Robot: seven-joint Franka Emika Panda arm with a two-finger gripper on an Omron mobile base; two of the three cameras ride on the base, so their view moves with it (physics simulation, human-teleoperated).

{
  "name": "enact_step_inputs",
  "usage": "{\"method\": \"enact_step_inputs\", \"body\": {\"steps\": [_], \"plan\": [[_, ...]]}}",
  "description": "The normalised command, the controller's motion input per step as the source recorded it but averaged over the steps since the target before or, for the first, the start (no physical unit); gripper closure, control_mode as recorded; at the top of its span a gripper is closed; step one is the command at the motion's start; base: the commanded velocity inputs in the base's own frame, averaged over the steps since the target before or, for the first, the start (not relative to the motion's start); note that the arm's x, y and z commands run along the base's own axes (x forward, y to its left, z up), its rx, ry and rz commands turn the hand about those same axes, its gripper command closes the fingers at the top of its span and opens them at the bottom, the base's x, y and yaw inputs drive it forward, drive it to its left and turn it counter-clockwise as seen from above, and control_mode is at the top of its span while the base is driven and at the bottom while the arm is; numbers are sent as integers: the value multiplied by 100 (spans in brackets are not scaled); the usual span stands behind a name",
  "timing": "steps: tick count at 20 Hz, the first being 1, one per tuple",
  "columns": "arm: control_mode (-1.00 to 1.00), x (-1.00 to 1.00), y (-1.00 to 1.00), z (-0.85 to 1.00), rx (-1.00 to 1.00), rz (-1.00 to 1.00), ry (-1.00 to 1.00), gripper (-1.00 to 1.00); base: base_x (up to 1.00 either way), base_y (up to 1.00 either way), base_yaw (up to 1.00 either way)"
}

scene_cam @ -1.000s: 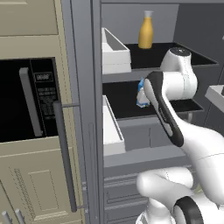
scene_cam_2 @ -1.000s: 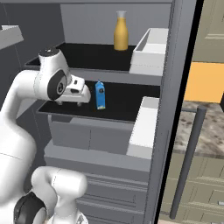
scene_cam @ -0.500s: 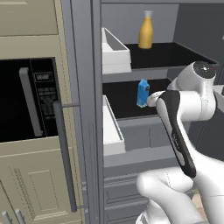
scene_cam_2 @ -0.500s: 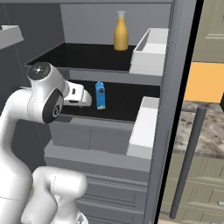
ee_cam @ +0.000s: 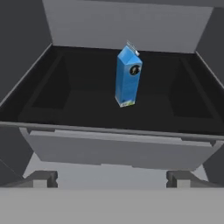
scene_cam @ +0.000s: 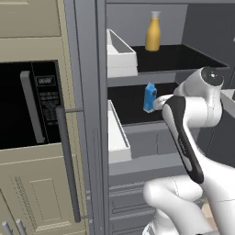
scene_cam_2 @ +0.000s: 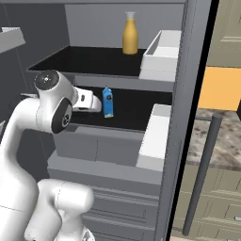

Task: Take out the milk from the fridge and place it on the tray on the counter. Then take the sugar cube near the tray and place it in the tray.

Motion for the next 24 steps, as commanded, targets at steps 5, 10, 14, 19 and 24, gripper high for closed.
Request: {"method": "enact_step_inputs", "body": {"steps": [5,10,14,19,24], "plan": [[-100,43,-25,0,0,10,-4,-100,0,0,0],[-100,35,-25,0,3,9,-15,-100,0,0,0],[-100,21,-17,-4,0,2,-16,-100,0,0,0],[-100,24,-2,-13,0,0,-5,-100,0,0,0],[-100,24,0,-11,0,1,1,-100,0,0,0]]}}
